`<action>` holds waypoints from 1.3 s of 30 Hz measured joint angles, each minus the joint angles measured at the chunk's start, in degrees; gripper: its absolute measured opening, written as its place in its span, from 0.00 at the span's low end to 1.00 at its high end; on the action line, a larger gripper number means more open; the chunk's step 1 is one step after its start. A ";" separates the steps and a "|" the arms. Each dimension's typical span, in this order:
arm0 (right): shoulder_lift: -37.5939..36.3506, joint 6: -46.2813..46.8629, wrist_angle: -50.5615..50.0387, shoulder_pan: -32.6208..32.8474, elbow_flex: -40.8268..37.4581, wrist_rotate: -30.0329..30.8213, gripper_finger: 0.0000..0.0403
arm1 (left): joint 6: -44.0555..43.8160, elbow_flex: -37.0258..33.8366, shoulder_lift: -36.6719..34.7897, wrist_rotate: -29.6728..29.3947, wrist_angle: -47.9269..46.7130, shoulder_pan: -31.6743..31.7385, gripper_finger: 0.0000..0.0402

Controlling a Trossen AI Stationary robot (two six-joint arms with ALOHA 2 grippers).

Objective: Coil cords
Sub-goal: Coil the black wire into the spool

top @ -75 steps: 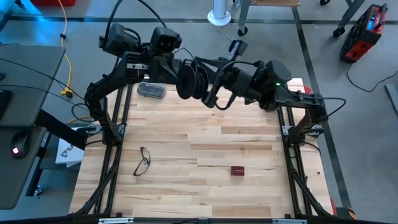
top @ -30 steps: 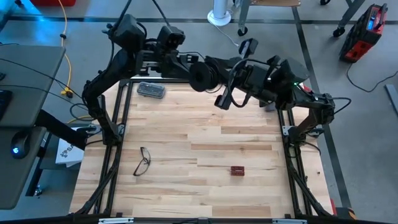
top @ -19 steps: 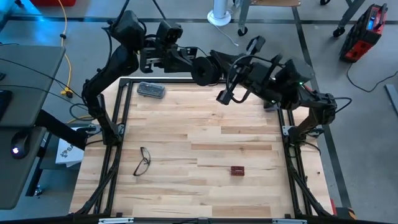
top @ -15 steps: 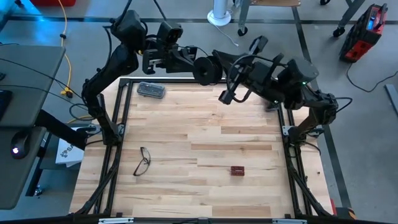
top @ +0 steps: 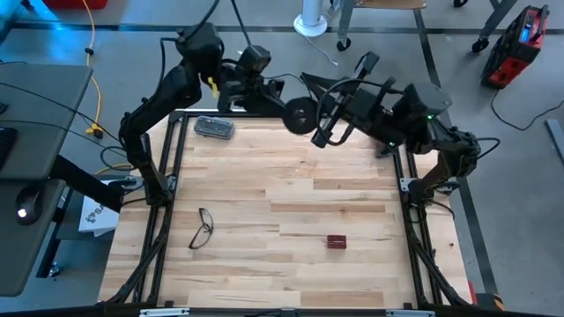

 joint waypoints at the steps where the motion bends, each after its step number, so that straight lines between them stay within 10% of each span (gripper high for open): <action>1: 0.00 0.06 -0.86 -0.15 0.00 0.03 0.00 | -0.01 -0.01 0.05 0.27 -0.05 -0.33 0.00; 39: -0.33 -1.44 1.53 -2.08 -0.02 -3.58 0.00 | -12.01 0.10 0.44 5.32 14.29 -3.51 0.00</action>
